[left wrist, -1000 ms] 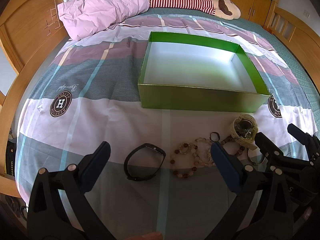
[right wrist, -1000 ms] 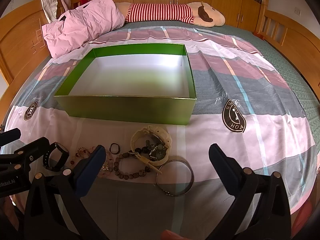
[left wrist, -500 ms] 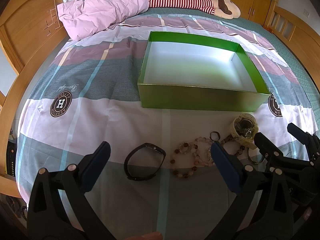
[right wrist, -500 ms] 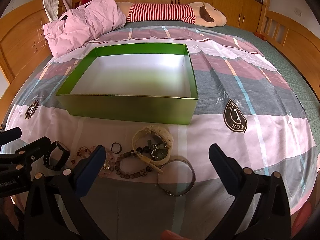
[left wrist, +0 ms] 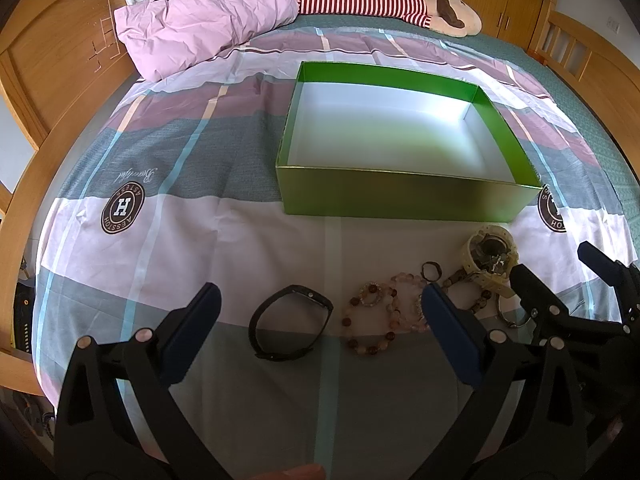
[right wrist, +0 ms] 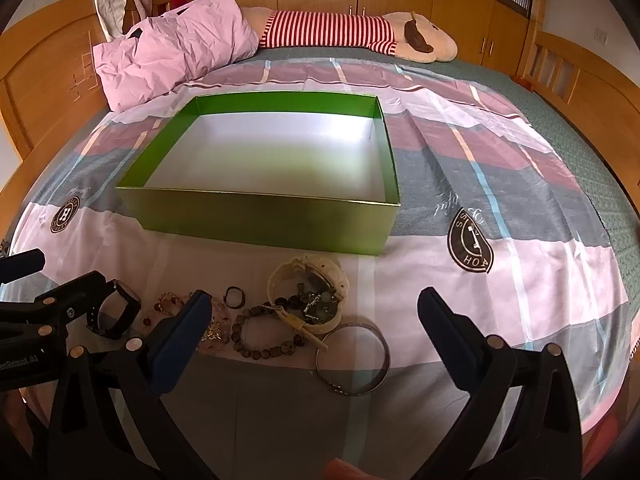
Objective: Organize jewelry
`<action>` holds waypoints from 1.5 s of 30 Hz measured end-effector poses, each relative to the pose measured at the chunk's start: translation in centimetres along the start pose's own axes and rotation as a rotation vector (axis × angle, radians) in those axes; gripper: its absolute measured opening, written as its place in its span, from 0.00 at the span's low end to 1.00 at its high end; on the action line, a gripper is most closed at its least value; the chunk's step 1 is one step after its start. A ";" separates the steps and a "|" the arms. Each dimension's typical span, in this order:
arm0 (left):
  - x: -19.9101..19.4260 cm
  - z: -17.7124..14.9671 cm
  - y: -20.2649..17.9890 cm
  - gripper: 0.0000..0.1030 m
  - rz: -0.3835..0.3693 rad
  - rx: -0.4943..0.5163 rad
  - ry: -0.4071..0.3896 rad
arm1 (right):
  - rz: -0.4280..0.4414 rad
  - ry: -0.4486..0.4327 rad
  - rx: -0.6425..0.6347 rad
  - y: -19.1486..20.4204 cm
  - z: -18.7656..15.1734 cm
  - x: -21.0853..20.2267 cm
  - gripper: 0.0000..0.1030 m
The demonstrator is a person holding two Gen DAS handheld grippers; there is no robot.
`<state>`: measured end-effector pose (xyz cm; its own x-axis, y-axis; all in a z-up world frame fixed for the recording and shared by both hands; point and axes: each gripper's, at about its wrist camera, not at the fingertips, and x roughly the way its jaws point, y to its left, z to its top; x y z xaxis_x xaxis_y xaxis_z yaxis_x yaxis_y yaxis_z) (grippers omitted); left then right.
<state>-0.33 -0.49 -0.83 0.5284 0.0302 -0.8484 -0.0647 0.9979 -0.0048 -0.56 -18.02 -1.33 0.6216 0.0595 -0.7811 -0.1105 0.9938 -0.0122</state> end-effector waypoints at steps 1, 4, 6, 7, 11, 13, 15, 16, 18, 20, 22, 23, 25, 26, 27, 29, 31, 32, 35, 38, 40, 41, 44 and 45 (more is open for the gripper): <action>-0.1 0.1 0.3 0.98 0.010 -0.009 -0.007 | -0.011 -0.003 0.003 -0.1 0.0 0.0 0.99; -0.6 0.6 2.3 0.98 0.006 -0.077 -0.035 | -0.074 0.003 0.013 -0.9 0.4 0.3 0.99; -0.6 1.1 3.8 0.98 -0.009 -0.115 -0.029 | -0.088 0.049 0.022 -1.8 0.7 1.1 0.99; -0.5 1.3 4.5 0.98 -0.005 -0.133 -0.022 | -0.075 0.090 0.041 -2.4 0.7 1.8 0.99; 0.5 1.3 7.5 0.92 -0.002 -0.218 0.034 | 0.030 0.218 0.164 -4.6 0.1 3.3 0.83; 0.9 1.0 8.0 0.86 -0.035 -0.244 0.059 | 0.036 0.230 0.142 -4.1 -0.2 3.4 0.68; 1.4 0.7 7.7 0.84 -0.054 -0.238 0.084 | 0.036 0.228 0.115 -3.4 -0.3 3.2 0.63; 1.7 0.5 7.3 0.80 -0.047 -0.221 0.101 | 0.034 0.226 0.115 -3.3 -0.4 3.2 0.58; 2.4 0.2 6.6 0.78 -0.020 -0.193 0.132 | 0.031 0.228 0.130 -3.6 -0.4 3.5 0.51; 3.3 -0.1 6.1 0.78 -0.007 -0.175 0.170 | 0.019 0.241 0.151 -4.2 -0.5 3.9 0.51; 4.0 -0.3 5.9 0.78 -0.009 -0.167 0.200 | 0.028 0.255 0.157 -4.3 -0.2 4.4 0.51; 4.2 -0.3 5.8 0.78 -0.013 -0.166 0.211 | 0.045 0.261 0.138 -4.0 0.6 4.8 0.51; 4.6 -0.4 5.9 0.78 -0.018 -0.173 0.223 | 0.039 0.255 0.089 -3.3 1.9 5.4 0.51; 4.8 -0.4 6.0 0.78 -0.019 -0.179 0.226 | 0.021 0.255 0.063 -3.1 2.4 5.8 0.51; 4.9 -0.5 6.1 0.78 -0.016 -0.181 0.229 | 0.006 0.262 0.044 -2.9 2.9 6.4 0.50; 5.6 -0.7 6.3 0.75 -0.002 -0.176 0.247 | 0.079 0.300 0.074 -2.9 3.0 7.6 0.37; 6.1 -0.7 6.4 0.71 -0.001 -0.178 0.268 | 0.117 0.364 0.099 -2.9 2.4 8.6 0.32; 6.4 -0.8 6.5 0.69 -0.007 -0.183 0.277 | 0.104 0.376 0.088 -2.7 2.0 8.9 0.32; 6.6 -0.8 6.6 0.68 -0.015 -0.190 0.285 | 0.103 0.351 0.092 -2.9 1.9 8.8 0.26; 6.5 -1.0 6.1 0.51 -0.039 -0.178 0.283 | 0.122 0.297 0.118 -3.5 2.2 7.3 0.21; 6.6 -1.2 5.8 0.40 -0.052 -0.171 0.290 | 0.145 0.259 0.127 -3.6 2.3 6.0 0.21; 6.7 -1.3 5.8 0.36 -0.053 -0.171 0.294 | 0.165 0.239 0.133 -3.7 2.4 5.3 0.21; 6.8 -1.4 5.6 0.35 -0.055 -0.173 0.298 | 0.249 0.180 0.141 -3.6 2.3 3.1 0.21; 6.8 -1.4 5.5 0.35 -0.055 -0.172 0.297 | 0.260 0.168 0.133 -3.5 2.3 2.5 0.21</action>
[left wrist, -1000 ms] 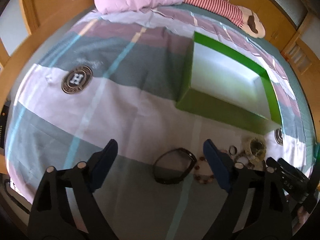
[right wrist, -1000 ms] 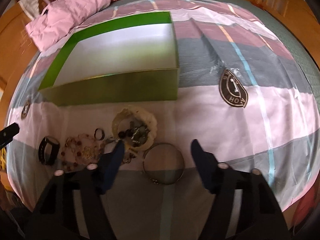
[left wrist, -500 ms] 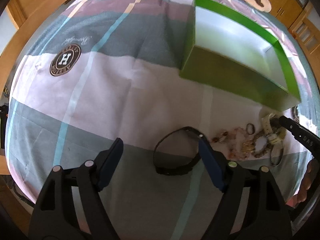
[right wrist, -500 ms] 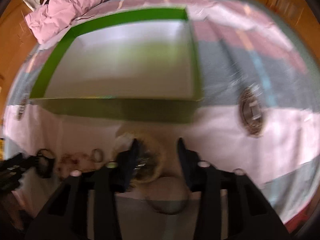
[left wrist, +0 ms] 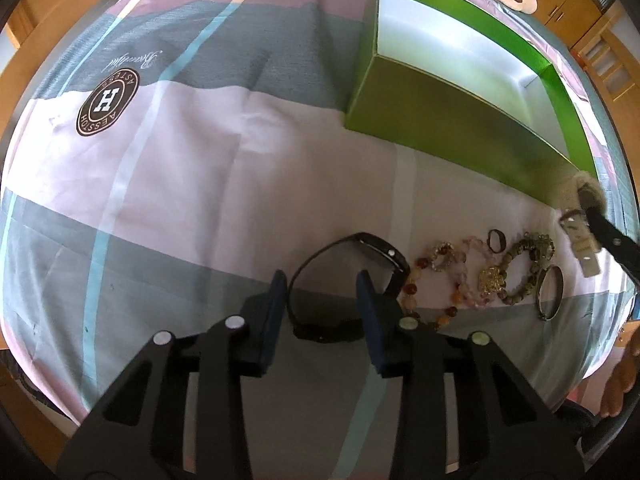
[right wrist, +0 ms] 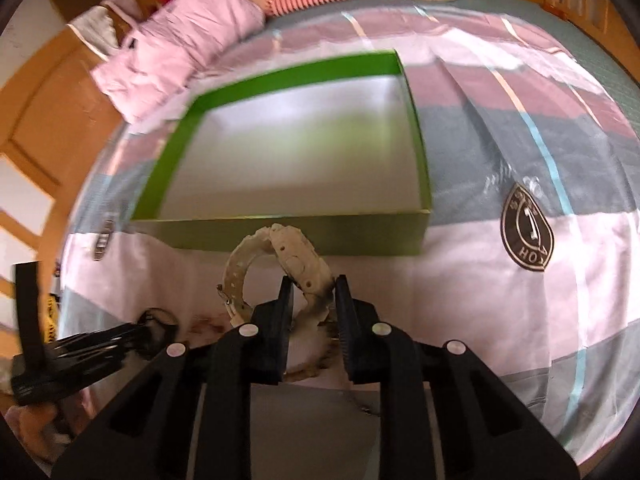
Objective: Organize jewelry
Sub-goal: 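Grasp the black strap watch with left tool while right grasps the cream watch, then lift the black watch with left tool while right lifts the cream watch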
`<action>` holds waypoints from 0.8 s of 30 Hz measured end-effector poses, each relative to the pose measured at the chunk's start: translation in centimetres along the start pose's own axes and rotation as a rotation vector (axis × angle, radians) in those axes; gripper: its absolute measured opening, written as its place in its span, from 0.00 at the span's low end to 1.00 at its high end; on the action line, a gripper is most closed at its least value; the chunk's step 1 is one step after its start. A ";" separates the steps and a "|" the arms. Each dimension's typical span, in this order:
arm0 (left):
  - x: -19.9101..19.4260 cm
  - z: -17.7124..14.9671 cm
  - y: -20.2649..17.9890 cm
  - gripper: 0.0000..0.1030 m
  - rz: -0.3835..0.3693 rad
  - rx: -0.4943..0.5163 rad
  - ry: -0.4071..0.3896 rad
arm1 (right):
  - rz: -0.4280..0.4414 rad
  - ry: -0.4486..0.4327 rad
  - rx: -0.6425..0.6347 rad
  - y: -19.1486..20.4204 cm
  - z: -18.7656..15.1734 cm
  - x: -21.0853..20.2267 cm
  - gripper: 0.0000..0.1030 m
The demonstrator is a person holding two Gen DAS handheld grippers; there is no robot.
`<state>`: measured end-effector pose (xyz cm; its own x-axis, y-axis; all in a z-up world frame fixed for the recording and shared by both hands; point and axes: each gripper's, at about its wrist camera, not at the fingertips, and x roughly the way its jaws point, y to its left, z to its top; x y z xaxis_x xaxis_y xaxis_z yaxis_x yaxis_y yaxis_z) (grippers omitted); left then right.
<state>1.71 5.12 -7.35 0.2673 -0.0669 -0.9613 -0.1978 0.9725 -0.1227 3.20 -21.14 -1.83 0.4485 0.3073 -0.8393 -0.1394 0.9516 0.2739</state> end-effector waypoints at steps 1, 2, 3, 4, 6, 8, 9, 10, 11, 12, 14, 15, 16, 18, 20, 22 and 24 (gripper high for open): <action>0.1 0.0 -0.1 0.35 -0.002 -0.001 0.002 | -0.004 -0.004 -0.010 0.1 -0.2 -0.3 0.21; 0.2 0.0 -0.1 0.35 -0.005 -0.003 0.003 | -0.016 -0.004 -0.018 0.1 -0.4 -0.4 0.21; 0.4 0.1 0.0 0.35 -0.012 -0.010 0.007 | -0.026 -0.001 -0.021 0.1 -0.6 -0.2 0.21; 0.7 0.1 0.1 0.37 -0.019 -0.020 0.016 | -0.033 0.008 -0.022 0.0 -0.7 -0.1 0.21; 1.5 0.2 1.0 0.41 -0.042 -0.055 0.051 | -0.037 0.036 -0.011 0.4 -0.4 0.9 0.21; 1.8 0.2 1.1 0.41 -0.046 -0.067 0.057 | -0.033 0.056 0.001 0.2 -0.6 1.2 0.21; 1.7 0.5 1.0 0.41 -0.040 -0.060 0.053 | -0.037 0.059 0.001 0.3 -0.2 1.9 0.21; 1.7 0.4 0.8 0.42 -0.030 -0.050 0.047 | -0.041 0.059 -0.001 0.2 -0.3 1.9 0.21; 1.7 0.4 0.6 0.42 -0.022 -0.044 0.043 | -0.045 0.055 -0.006 0.1 -0.3 1.8 0.21; 1.7 0.4 0.4 0.42 -0.014 -0.038 0.039 | -0.050 0.052 -0.010 0.1 -0.4 1.7 0.21; 1.6 0.4 0.0 0.18 0.017 -0.024 0.024 | -0.061 0.045 -0.022 0.3 -0.5 1.6 0.21; 1.4 0.4 -0.1 0.08 0.024 -0.017 0.016 | -0.062 0.044 -0.024 0.3 -0.6 1.6 0.21; 1.3 0.5 0.0 0.05 0.004 -0.021 0.012 | -0.061 0.044 -0.025 0.3 -0.7 1.6 0.21; 0.5 0.6 0.2 0.05 -0.058 -0.043 -0.004 | -0.059 0.043 -0.027 0.3 -0.7 1.7 0.21; -0.6 0.7 0.3 0.05 -0.078 -0.048 -0.056 | -0.065 0.039 -0.028 0.4 -0.7 1.7 0.21; -1.3 0.9 0.4 0.05 -0.091 -0.049 -0.089 | -0.072 0.033 -0.032 0.5 -0.8 1.7 0.21; -1.7 0.9 -0.1 0.05 -0.084 -0.038 -0.110 | -0.075 0.036 -0.036 0.5 -0.9 1.8 0.21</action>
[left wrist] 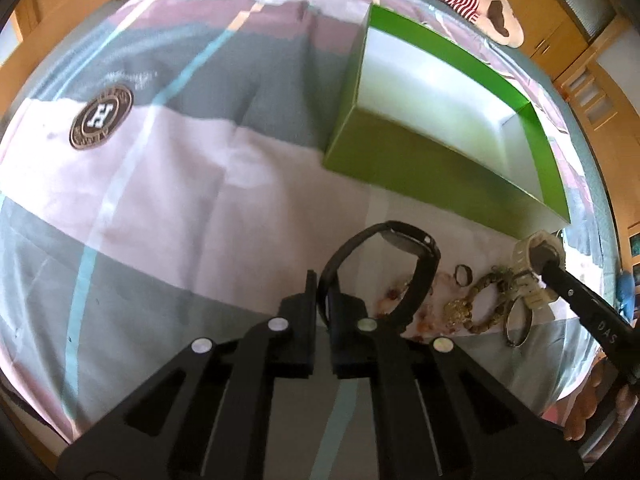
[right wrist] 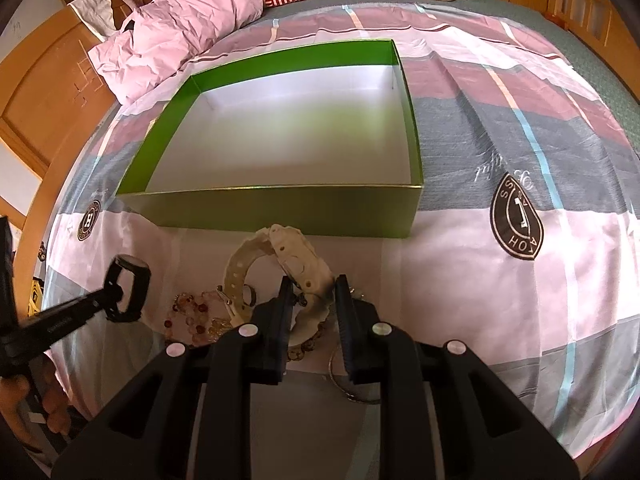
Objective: Organize jewelry
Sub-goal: 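Lift the black watch with left tool while right lifts the cream watch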
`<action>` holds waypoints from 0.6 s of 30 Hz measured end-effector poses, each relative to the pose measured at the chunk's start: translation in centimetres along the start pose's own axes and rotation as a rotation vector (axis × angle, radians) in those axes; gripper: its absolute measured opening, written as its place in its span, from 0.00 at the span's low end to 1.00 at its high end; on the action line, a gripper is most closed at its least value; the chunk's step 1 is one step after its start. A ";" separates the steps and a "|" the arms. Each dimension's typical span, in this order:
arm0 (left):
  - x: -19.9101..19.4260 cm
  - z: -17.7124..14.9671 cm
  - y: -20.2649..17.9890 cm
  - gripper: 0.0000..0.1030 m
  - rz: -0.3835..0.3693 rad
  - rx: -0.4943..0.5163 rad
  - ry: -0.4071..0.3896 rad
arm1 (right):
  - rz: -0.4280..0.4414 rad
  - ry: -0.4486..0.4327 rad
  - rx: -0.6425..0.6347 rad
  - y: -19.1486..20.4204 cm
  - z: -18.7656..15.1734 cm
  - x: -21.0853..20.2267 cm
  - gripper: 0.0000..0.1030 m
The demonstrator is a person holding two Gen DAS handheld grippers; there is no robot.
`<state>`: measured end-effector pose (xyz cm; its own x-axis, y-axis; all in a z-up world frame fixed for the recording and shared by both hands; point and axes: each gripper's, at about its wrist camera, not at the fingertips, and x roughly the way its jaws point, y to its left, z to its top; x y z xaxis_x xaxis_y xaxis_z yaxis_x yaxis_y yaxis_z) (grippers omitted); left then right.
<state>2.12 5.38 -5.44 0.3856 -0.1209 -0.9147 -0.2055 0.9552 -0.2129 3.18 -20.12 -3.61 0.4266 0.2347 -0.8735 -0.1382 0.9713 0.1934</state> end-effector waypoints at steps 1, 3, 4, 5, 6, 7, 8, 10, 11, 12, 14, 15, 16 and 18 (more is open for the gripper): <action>0.0 0.0 -0.4 0.05 0.010 0.010 -0.004 | -0.002 0.004 0.000 0.0 -0.1 0.2 0.21; 0.1 -0.1 -1.0 0.06 0.033 0.029 -0.006 | -0.004 0.011 0.000 0.0 -0.1 0.4 0.21; 0.0 -0.5 -1.0 0.07 0.041 0.037 -0.007 | -0.005 0.012 0.000 0.0 -0.1 0.5 0.21; -0.2 -0.6 -1.0 0.08 0.049 0.044 -0.012 | -0.006 0.012 -0.001 0.0 -0.1 0.5 0.21; -0.2 0.0 -0.8 0.09 0.054 0.051 -0.017 | -0.007 0.012 -0.002 0.0 -0.1 0.5 0.21; -0.4 -0.1 -0.7 0.10 0.062 0.061 -0.027 | -0.009 0.010 -0.003 0.1 -0.1 0.5 0.21; -0.3 0.1 -1.0 0.11 0.069 0.068 -0.035 | -0.014 0.008 -0.007 0.2 -0.1 0.5 0.21; -0.6 -0.2 -1.1 0.11 0.085 0.082 -0.052 | -0.027 0.004 -0.017 0.4 -0.1 0.5 0.21; -0.7 -0.2 -1.3 0.11 0.086 0.088 -0.060 | -0.034 0.002 -0.022 0.5 -0.1 0.5 0.21; -0.8 -0.1 -1.2 0.11 0.085 0.090 -0.064 | -0.037 0.001 -0.025 0.5 -0.2 0.6 0.21; -1.0 -0.3 -1.3 0.11 0.094 0.100 -0.075 | -0.037 0.002 -0.028 0.6 -0.2 0.7 0.21; -1.1 -0.3 -1.4 0.11 0.100 0.105 -0.080 | -0.039 0.001 -0.029 0.6 -0.2 0.7 0.21; -1.2 -0.4 -1.5 0.11 0.108 0.111 -0.086 | -0.046 -0.002 -0.033 0.7 -0.2 0.7 0.21; -1.4 -0.6 -1.7 0.11 0.125 0.125 -0.099 | -0.074 -0.013 -0.048 0.8 -0.3 0.7 0.21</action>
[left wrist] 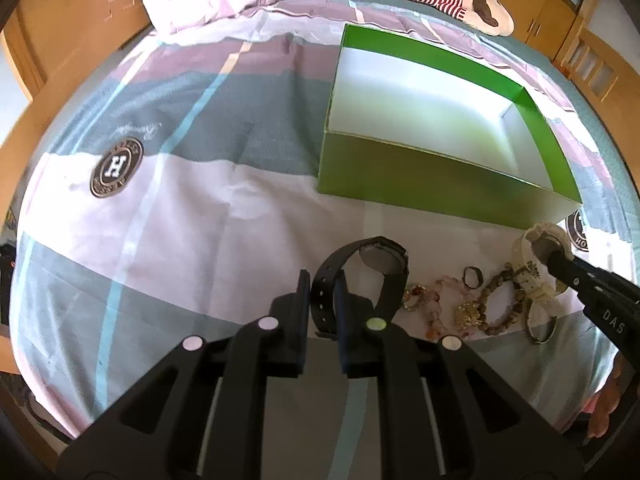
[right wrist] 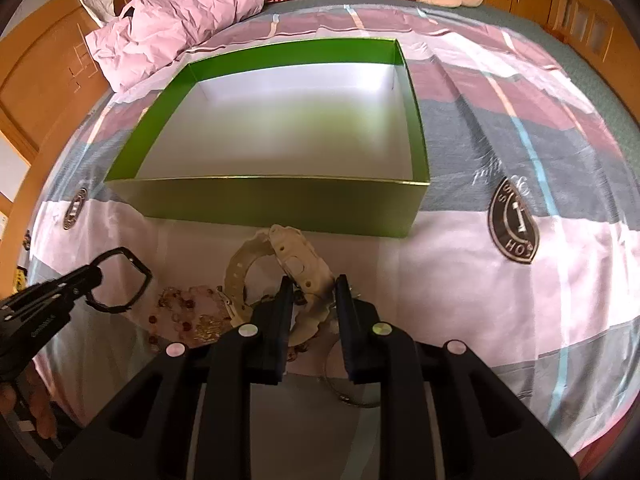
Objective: Organize jewelry
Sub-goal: 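Lift the black watch with left tool while right lifts the cream watch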
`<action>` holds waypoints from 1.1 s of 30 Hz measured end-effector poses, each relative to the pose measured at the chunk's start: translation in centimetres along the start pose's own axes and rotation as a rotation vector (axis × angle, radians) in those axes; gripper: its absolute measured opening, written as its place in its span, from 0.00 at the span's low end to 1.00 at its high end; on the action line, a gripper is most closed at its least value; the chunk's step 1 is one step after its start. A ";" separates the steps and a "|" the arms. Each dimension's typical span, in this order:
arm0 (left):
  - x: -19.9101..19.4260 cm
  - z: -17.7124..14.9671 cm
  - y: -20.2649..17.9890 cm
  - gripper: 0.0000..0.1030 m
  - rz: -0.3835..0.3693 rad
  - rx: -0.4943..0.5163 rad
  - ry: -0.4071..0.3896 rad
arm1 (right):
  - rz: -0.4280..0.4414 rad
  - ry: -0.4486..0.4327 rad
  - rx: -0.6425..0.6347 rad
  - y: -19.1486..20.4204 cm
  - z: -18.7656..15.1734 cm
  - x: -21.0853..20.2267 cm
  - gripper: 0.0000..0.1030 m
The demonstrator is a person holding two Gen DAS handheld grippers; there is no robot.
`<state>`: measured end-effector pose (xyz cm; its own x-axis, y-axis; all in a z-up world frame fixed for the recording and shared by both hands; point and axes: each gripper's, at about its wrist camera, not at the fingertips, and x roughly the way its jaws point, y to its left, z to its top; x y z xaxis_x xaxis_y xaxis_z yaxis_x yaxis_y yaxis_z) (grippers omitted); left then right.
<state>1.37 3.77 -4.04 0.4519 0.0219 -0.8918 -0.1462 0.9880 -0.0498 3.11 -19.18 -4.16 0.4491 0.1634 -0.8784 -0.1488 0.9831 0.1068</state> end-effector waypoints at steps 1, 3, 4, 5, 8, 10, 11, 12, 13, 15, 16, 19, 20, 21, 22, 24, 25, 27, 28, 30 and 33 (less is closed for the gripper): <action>-0.1 0.0 -0.1 0.11 0.006 0.007 -0.007 | -0.010 -0.004 -0.006 0.1 0.0 0.0 0.21; -0.2 0.0 -0.2 0.11 0.011 0.014 -0.012 | -0.015 -0.008 -0.011 0.3 -0.1 0.0 0.21; -0.2 -0.1 -0.3 0.12 0.012 0.016 -0.013 | -0.012 -0.006 -0.011 0.3 -0.1 0.1 0.21; -0.2 -0.1 -0.3 0.12 0.014 0.018 -0.013 | -0.010 -0.003 -0.011 0.3 -0.1 0.2 0.21; -0.1 -0.2 -0.6 0.12 0.017 0.022 -0.009 | -0.009 0.001 -0.014 0.2 -0.2 0.3 0.21; 0.0 -0.4 -0.9 0.12 0.021 0.032 -0.007 | -0.006 0.002 -0.014 0.3 -0.3 0.2 0.21; 0.0 -0.4 -1.0 0.11 0.022 0.036 -0.006 | -0.008 0.001 -0.015 0.3 -0.3 0.2 0.21; 0.0 -0.5 -1.2 0.12 0.021 0.040 -0.004 | -0.011 0.003 -0.015 0.4 -0.3 0.3 0.21; 0.0 -0.5 -1.3 0.11 0.019 0.044 -0.004 | -0.010 0.005 -0.016 0.4 -0.4 0.3 0.21; -0.2 -0.7 -1.7 0.12 0.014 0.054 -0.006 | -0.010 0.014 -0.019 0.6 -0.5 0.6 0.21; -0.2 -0.7 -1.8 0.12 0.013 0.058 -0.007 | -0.011 0.017 -0.020 0.6 -0.6 0.8 0.21; -0.2 -0.8 -2.0 0.13 0.019 0.067 -0.003 | -0.015 0.029 -0.025 0.8 -0.7 1.3 0.21; -0.1 -0.8 -2.0 0.13 0.018 0.064 -0.001 | -0.017 0.031 -0.027 0.9 -0.8 1.5 0.21; -0.2 -0.8 -2.0 0.13 0.016 0.063 0.000 | -0.018 0.032 -0.028 0.9 -0.7 1.6 0.21; -0.3 -0.8 -1.9 0.13 0.014 0.063 -0.001 | -0.019 0.033 -0.029 1.0 -0.7 1.7 0.21; -0.4 -0.8 -1.9 0.13 0.012 0.063 -0.004 | -0.019 0.035 -0.029 1.0 -0.7 1.8 0.21; -0.4 -0.8 -1.9 0.13 0.011 0.063 -0.004 | -0.019 0.037 -0.030 1.1 -0.7 1.9 0.21; -0.4 -0.8 -1.9 0.13 0.012 0.064 -0.003 | -0.019 0.039 -0.033 1.2 -0.7 2.0 0.21; -0.4 -0.8 -1.9 0.13 0.012 0.064 -0.003 | -0.019 0.040 -0.035 1.3 -0.7 2.1 0.21; -0.4 -0.8 -1.9 0.13 0.012 0.063 -0.003 | -0.017 0.040 -0.036 1.3 -0.7 2.1 0.21; -0.4 -0.9 -1.9 0.13 0.015 0.064 -0.002 | -0.018 0.039 -0.034 1.2 -0.7 2.1 0.21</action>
<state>0.71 1.74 -4.02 0.4516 0.0375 -0.8915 -0.0965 0.9953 -0.0070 3.21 -17.71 -6.21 0.4176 0.1422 -0.8974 -0.1717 0.9822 0.0757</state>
